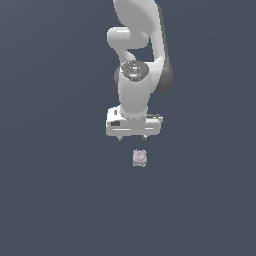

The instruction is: Pick up the object and move it to a goal position.

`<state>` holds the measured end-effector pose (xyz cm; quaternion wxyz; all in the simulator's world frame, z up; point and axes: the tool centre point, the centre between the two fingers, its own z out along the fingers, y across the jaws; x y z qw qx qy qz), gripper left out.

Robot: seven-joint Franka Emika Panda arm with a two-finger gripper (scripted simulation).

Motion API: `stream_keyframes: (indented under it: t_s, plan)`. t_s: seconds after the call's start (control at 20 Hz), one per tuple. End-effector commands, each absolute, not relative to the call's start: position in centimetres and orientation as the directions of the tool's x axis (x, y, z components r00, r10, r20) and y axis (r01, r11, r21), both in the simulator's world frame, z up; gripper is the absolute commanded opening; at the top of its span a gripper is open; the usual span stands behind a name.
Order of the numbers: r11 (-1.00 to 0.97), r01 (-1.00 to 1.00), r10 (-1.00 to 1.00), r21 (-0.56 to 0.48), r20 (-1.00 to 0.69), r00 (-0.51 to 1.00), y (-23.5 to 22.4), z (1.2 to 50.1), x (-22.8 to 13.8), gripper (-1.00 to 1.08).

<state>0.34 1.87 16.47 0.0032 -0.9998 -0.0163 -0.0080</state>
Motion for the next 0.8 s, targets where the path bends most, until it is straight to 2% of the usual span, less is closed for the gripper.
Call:
stream_keyframes:
  t_s: [0.0,0.4,0.75]
  plan:
    - [-0.999,0.033,0.032,-0.006,0.016,0.999,1.9,16.5,0.3,1.0]
    - [-0.995,0.094,0.094,-0.03,0.0,0.996,5.4,16.2,-0.2,1.0]
    - [-0.996,0.082,0.082,-0.028,0.0,0.997,5.4,15.7,0.1,1.0]
